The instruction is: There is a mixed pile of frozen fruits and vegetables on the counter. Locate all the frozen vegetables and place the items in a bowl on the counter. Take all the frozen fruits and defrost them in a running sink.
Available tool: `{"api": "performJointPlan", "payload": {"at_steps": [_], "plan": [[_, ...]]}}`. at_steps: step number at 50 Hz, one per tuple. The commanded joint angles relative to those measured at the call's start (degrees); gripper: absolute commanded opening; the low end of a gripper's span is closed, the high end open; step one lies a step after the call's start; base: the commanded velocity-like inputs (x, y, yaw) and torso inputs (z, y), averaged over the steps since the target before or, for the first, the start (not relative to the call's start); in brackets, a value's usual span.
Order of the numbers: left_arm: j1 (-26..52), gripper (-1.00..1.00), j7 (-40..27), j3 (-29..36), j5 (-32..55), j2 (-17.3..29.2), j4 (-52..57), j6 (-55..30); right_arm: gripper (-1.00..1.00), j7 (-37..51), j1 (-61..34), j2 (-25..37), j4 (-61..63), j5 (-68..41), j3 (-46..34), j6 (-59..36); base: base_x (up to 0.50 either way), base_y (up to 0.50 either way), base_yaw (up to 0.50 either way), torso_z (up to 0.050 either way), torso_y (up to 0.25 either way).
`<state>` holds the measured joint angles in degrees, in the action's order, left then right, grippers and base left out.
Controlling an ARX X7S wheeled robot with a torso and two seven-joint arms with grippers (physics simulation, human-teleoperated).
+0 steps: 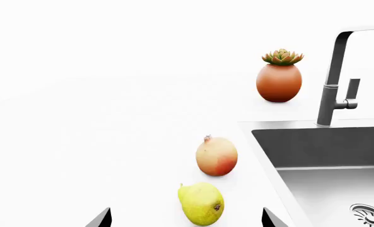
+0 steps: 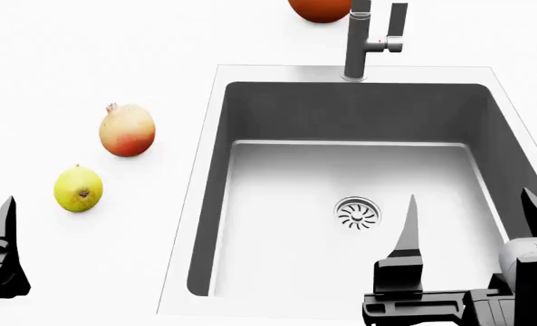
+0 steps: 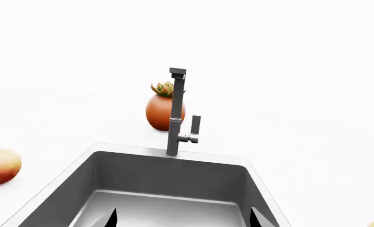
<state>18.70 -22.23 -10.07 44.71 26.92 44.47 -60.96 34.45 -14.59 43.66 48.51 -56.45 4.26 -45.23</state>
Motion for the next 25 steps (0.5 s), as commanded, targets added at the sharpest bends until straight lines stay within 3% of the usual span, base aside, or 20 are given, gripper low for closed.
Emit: {"api": "performJointPlan", "payload": {"at_steps": [1, 11, 25], "plan": [[0.1, 1.0, -0.2, 0.5, 0.1, 0.1, -0.2, 0.3, 1.0, 0.6, 0.2, 0.6, 0.6, 0.1, -0.4, -0.6, 0.0, 0.07, 0.0, 0.0, 0.0], [0.2, 1.0, -0.5, 1.1, 0.0, 0.1, -0.1, 0.4, 1.0, 0.5, 0.0, 0.6, 0.3, 0.4, -1.0, -0.5, 0.0, 0.07, 0.0, 0.0, 0.0], [0.2, 1.0, -0.8, 1.9, 0.1, 0.1, -0.2, 0.7, 1.0, 0.4, -0.2, 0.6, -0.2, 0.7, -1.3, -0.2, 0.0, 0.21, 0.0, 0.0, 0.0]]}}
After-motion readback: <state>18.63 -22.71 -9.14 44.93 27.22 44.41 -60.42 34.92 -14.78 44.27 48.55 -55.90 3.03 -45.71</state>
